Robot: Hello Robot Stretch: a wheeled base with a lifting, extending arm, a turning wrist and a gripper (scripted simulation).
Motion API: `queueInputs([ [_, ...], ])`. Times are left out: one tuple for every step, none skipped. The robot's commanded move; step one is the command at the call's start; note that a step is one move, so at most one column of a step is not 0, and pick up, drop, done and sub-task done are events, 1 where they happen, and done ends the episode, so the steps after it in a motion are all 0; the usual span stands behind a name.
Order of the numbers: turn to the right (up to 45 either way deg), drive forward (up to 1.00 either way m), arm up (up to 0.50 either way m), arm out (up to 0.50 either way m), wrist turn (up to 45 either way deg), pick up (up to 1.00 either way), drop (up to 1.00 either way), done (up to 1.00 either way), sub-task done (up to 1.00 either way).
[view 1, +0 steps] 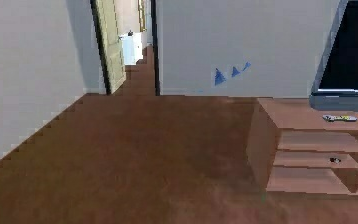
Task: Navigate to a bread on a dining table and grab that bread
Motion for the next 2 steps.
queueInputs([
  [0.0, 1.0, 0.0, 0.0, 0.0, 0.0, 0.0, 0.0, 0.0],
  [3.0, 0.0, 0.0, 0.0, 0.0, 0.0, 0.0, 0.0, 0.0],
])
